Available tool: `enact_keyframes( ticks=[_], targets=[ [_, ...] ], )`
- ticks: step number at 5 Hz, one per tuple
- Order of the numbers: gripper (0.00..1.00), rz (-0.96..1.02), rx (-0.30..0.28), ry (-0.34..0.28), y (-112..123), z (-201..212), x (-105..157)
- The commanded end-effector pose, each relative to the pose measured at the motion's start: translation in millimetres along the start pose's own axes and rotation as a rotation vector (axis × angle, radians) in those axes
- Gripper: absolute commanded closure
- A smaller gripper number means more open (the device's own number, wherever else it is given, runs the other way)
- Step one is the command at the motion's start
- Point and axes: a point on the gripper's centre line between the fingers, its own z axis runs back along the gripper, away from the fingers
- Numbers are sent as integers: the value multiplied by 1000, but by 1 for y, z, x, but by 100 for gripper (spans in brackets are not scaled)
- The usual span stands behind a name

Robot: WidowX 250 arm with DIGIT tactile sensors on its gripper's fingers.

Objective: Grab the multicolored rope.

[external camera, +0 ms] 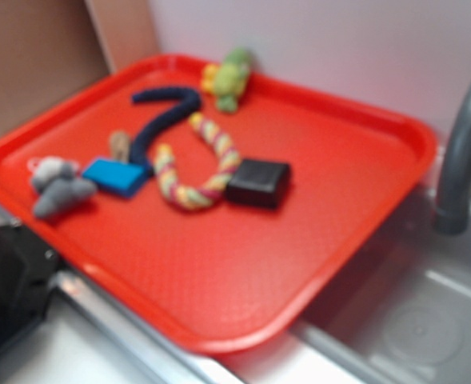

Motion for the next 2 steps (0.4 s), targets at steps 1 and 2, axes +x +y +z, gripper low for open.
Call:
enact_keyframes(
  ticks=[1, 2],
  targets=[
    [0, 0, 0, 0, 0, 0, 0],
    [0, -251, -7, -29, -28, -54, 39]
  ],
)
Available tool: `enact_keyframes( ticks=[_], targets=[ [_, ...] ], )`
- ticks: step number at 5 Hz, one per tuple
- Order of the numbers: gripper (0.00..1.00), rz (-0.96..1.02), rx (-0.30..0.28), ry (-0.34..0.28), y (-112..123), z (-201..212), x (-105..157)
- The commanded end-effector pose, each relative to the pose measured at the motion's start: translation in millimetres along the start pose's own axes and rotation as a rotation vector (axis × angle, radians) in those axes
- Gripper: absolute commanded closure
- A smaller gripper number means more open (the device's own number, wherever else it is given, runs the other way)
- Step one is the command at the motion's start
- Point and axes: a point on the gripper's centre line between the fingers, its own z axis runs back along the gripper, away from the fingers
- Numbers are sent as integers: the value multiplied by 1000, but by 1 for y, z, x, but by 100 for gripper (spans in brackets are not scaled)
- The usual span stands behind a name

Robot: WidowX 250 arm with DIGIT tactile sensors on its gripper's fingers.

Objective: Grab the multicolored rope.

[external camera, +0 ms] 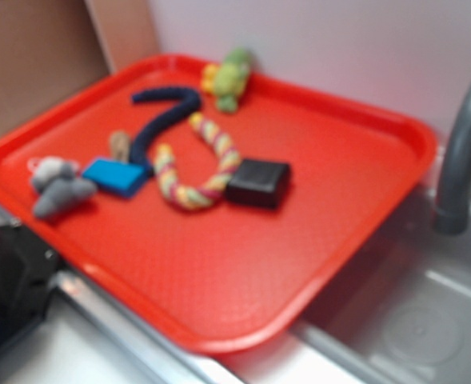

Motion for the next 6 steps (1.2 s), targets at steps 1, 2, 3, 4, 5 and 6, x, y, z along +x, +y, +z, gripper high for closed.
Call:
enact_keyframes(
  ticks=[1, 2, 3, 4, 5, 6],
  targets=[
    [0, -474, -66, -76, -47, -98, 61],
    [0, -568, -45, -53, -51, -132, 71],
    [0, -648, -4, 41, -49, -173, 73],
    [0, -715, 78, 7, -49, -202, 65],
    [0, -809, -60, 91, -53, -228, 48],
    [0, -802, -104, 71, -55, -223, 43]
  ],
)
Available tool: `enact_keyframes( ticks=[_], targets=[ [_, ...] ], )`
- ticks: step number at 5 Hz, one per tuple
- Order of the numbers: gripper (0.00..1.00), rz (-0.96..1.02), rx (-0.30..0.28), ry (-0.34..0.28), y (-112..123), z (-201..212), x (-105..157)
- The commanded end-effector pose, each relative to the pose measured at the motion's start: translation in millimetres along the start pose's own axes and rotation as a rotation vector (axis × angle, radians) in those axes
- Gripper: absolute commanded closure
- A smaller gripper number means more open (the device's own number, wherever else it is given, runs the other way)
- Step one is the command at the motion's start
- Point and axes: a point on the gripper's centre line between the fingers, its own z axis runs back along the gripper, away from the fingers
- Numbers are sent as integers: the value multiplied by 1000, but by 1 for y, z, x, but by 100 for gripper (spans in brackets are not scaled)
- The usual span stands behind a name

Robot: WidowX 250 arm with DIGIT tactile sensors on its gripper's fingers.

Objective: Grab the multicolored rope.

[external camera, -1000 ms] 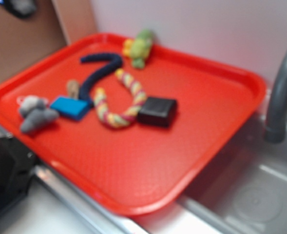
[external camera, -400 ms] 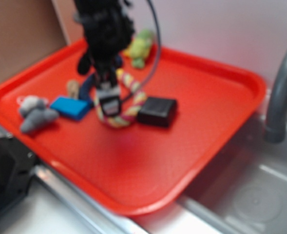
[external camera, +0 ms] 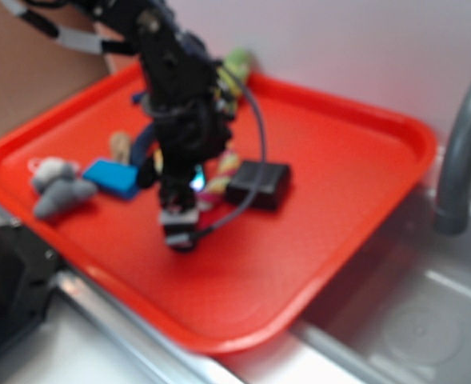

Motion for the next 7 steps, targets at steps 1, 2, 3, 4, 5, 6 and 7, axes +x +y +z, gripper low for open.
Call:
enact_keyframes(
  ticks=[1, 2, 3, 4, 5, 6, 7],
  targets=[
    [100, 21, -25, -13, -12, -1, -4],
    [100, 39, -40, -6, -14, -1, -3],
    [100, 51, -9, 22, -14, -1, -3],
    [100, 154, 54, 54, -10, 17, -8],
    [100, 397, 87, 38, 8, 68, -29],
    [100, 623, 142, 29, -2, 119, -47],
    [100, 807, 159, 21, -13, 169, -58]
  ],
)
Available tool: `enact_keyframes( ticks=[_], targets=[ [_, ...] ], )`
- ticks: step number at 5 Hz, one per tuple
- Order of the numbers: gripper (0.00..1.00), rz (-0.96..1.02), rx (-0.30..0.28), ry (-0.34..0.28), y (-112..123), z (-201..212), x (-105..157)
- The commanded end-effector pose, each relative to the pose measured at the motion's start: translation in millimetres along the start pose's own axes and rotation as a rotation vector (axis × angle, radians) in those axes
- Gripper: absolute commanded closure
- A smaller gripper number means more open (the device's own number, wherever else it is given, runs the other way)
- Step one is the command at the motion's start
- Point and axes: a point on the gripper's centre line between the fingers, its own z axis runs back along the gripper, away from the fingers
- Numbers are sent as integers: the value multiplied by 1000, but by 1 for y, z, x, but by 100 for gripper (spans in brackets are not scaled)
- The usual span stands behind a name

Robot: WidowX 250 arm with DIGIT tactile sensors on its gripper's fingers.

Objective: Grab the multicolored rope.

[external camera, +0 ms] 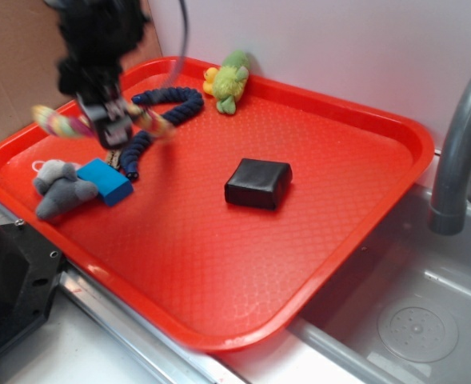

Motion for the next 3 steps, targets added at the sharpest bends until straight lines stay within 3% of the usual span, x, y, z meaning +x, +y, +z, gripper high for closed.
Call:
enact_keyframes(
  ticks=[1, 2, 3],
  targets=[
    [100, 235, -66, -109, -2, 106, -22],
    [100, 262, -69, -115, -6, 141, -21],
    [100, 278, -72, -104, -5, 136, -20]
  ],
)
